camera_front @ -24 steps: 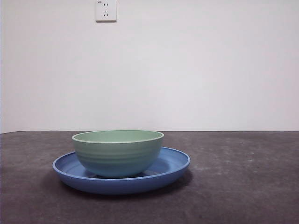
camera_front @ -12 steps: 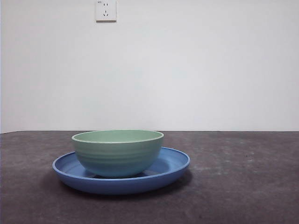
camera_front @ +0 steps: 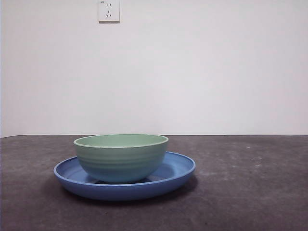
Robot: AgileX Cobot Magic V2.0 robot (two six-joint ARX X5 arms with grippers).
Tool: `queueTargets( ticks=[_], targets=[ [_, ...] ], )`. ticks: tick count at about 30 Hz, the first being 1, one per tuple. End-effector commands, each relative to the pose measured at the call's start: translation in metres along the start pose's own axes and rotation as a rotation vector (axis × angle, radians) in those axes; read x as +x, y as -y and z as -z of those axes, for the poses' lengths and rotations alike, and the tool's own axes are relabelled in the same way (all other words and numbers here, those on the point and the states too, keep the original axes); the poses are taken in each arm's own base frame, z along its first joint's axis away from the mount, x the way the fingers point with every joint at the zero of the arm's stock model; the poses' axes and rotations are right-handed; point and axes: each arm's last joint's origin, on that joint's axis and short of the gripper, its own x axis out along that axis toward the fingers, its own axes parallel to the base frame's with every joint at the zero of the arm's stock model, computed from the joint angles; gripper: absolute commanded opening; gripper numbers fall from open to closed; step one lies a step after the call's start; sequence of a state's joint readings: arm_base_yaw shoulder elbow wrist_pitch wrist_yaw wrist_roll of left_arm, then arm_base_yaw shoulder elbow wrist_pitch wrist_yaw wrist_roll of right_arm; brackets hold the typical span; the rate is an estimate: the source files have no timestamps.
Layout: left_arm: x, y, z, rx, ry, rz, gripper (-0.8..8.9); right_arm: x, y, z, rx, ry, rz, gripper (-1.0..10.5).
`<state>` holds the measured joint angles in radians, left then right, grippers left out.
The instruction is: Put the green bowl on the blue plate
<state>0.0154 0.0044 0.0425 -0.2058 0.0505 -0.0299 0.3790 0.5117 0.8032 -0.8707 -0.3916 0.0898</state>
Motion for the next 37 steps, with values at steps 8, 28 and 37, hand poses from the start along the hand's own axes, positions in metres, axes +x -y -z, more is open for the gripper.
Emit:
queueTargets(
  ticks=[8, 28, 37],
  targets=[
    [0.0024, 0.0016, 0.0077, 0.021, -0.025, 0.017, 0.19, -0.0007, -0.0010, -0.0019, -0.001, 0.011, -0.007, 0.3],
    [0.0024, 0.0030, 0.0080, 0.011, -0.027, 0.002, 0.19, -0.0007, -0.0010, -0.0019, -0.001, 0.011, -0.007, 0.3],
    [0.0025, 0.0030, 0.0079, 0.012, -0.026, 0.002, 0.19, -0.0007, -0.0010, -0.0019, -0.001, 0.011, -0.007, 0.3]
  ],
)
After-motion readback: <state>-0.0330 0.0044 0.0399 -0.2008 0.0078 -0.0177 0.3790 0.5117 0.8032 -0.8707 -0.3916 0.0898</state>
